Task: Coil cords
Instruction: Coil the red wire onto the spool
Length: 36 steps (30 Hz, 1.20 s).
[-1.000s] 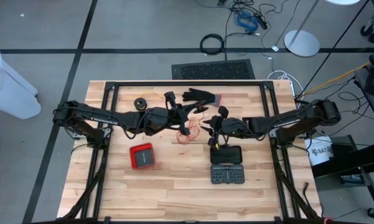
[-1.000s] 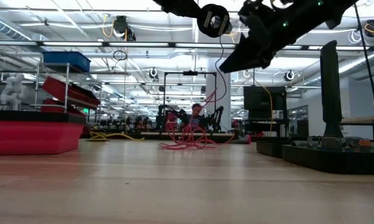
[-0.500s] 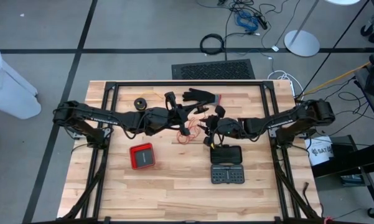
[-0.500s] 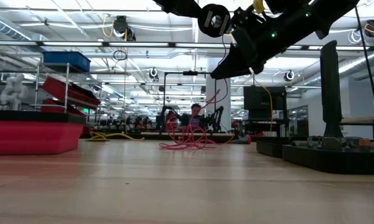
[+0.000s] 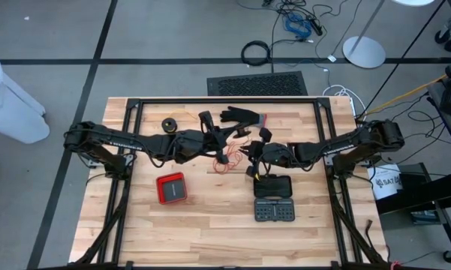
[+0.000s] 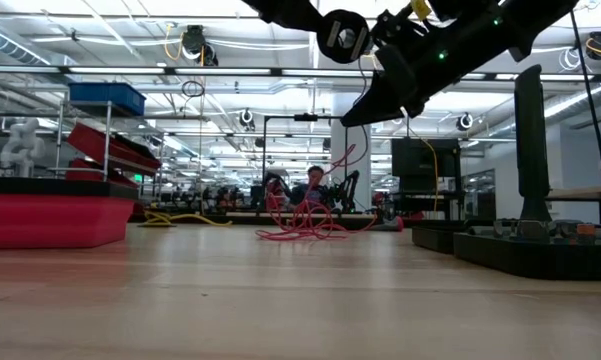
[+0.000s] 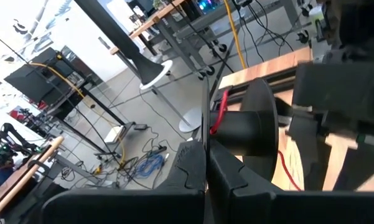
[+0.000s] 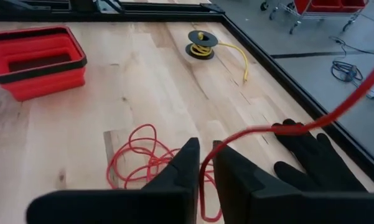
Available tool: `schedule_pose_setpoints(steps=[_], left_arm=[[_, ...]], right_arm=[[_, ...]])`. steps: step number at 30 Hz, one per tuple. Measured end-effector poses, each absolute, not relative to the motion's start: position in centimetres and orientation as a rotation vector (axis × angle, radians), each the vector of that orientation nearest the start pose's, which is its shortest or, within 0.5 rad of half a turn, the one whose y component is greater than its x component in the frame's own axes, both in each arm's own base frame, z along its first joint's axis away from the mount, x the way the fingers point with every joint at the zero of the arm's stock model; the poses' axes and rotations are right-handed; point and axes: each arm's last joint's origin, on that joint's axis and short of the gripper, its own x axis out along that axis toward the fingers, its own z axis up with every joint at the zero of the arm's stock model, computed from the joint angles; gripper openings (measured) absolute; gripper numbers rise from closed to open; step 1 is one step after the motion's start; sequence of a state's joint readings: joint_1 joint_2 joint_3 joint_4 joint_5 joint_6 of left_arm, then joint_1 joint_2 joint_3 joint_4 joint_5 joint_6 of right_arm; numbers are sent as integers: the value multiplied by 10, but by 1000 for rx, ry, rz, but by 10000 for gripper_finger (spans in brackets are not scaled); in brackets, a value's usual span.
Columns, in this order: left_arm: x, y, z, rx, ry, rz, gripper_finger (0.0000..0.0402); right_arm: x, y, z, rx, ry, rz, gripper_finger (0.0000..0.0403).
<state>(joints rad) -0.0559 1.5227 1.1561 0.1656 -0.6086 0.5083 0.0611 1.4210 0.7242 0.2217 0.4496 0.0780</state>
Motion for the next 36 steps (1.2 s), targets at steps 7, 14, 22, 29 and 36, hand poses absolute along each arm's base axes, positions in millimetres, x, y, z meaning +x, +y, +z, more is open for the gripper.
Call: schedule_pose_setpoints(steps=[7,14,22,29,36], left_arm=[[347,-3,315,566,346,487,0],[347,-3,316,562,345,488,0],[347,-3,316,562,345,488,0],[347,-3,316,560,344,488,0],[348,-4,316,521,326,469,0]], right_arm=[[284,10,218,-54,456,-377,35],[280,10,216,-50,493,-379,49],[279,11,216,-50,502,-374,55],[279,10,216,-61,498,-411,47],[278,7,217,-113,488,-512,3]])
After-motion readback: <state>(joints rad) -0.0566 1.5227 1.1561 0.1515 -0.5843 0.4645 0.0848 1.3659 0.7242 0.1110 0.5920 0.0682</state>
